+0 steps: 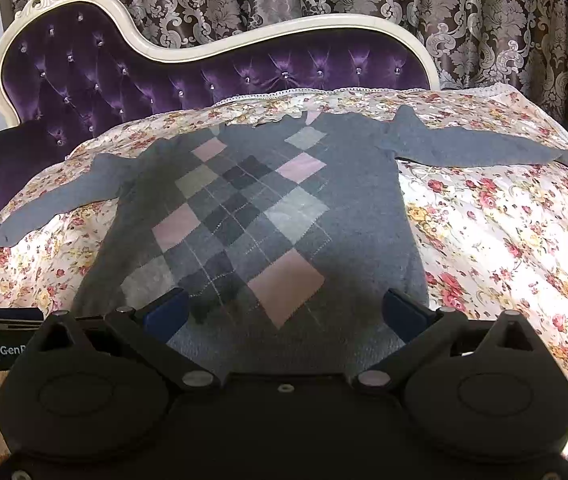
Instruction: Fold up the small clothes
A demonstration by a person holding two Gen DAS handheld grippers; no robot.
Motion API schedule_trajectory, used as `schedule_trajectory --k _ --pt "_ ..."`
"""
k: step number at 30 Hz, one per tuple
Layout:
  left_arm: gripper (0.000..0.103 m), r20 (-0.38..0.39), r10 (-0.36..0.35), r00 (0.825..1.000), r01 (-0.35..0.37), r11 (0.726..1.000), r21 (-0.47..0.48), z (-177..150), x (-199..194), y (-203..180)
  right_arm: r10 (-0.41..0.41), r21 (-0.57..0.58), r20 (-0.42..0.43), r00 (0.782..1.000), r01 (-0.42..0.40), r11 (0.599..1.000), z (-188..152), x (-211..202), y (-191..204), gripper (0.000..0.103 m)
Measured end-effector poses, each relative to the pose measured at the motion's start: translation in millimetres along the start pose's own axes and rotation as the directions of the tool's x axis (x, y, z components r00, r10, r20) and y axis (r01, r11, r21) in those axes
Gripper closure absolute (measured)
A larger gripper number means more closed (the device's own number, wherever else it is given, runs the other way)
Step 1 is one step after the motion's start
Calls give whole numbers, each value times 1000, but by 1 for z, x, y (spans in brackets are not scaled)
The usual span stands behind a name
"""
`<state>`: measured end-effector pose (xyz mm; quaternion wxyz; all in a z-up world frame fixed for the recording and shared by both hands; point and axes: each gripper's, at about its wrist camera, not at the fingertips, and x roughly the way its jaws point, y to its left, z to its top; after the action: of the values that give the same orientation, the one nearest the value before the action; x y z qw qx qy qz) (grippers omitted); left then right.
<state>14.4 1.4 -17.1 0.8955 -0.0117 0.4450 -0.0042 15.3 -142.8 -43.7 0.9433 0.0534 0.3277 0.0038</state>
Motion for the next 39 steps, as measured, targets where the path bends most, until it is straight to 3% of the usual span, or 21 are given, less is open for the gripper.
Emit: schedule_trajectory --k 39 --pt "25 -1 -10 1000 10 1000 -1 4 3 2 22 -8 -16 1000 -22 1000 5 5 8 1"
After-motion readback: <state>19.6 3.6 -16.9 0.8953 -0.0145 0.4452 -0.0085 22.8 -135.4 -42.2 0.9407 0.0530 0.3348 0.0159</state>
